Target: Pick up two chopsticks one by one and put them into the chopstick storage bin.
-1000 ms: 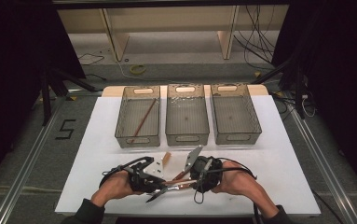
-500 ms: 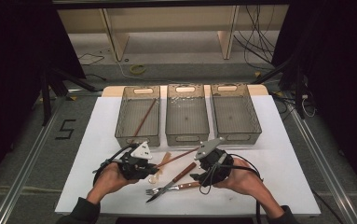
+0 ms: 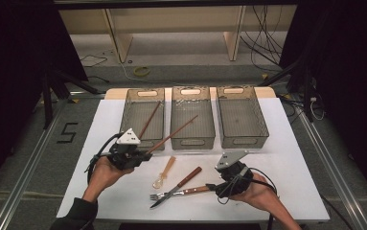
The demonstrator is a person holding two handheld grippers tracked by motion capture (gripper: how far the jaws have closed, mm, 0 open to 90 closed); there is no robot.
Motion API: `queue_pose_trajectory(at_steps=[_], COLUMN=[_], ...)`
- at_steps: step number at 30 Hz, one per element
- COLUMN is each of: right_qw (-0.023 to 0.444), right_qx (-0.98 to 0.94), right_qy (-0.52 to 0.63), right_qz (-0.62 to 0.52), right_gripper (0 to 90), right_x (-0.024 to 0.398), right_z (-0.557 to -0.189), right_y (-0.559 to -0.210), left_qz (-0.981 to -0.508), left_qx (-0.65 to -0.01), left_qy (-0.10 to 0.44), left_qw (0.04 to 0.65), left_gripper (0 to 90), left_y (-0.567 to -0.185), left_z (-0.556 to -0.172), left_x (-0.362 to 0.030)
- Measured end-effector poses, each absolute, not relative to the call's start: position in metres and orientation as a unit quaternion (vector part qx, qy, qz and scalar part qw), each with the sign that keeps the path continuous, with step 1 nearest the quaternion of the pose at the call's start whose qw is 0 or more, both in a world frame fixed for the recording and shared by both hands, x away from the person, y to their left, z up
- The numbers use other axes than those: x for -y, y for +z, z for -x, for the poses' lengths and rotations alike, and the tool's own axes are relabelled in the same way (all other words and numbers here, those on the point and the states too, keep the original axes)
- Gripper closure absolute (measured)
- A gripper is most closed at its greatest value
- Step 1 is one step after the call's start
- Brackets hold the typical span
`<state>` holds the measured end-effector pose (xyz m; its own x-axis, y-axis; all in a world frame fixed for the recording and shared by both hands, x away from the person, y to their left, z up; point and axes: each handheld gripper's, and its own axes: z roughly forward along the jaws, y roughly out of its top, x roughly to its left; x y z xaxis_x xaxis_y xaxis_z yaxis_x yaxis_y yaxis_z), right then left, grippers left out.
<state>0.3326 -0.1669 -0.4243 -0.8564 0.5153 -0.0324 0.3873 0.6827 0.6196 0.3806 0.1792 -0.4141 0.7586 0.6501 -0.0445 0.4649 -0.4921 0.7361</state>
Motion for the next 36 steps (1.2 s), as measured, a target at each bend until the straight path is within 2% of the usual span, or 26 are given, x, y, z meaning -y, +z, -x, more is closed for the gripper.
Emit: queue_pose_trajectory(at_steps=[23,36], right_qw=[0.100,0.099], right_qx=[-0.901,-0.901], right_qy=[0.329,0.330], right_qz=[-0.264,-0.263], right_gripper=[31.3,29.9], right_x=[0.185,0.187], right_z=[-0.326,-0.324], right_y=[-0.432,-0.433], left_qz=[-0.799,-0.780], left_qx=[-0.422,-0.466], left_qy=[0.142,0.147], left_qw=[0.405,0.389], left_gripper=[82.4,82.4], left_y=[-0.410,-0.414], left_z=[-0.434,-0.458], left_x=[-0.214,-0.224])
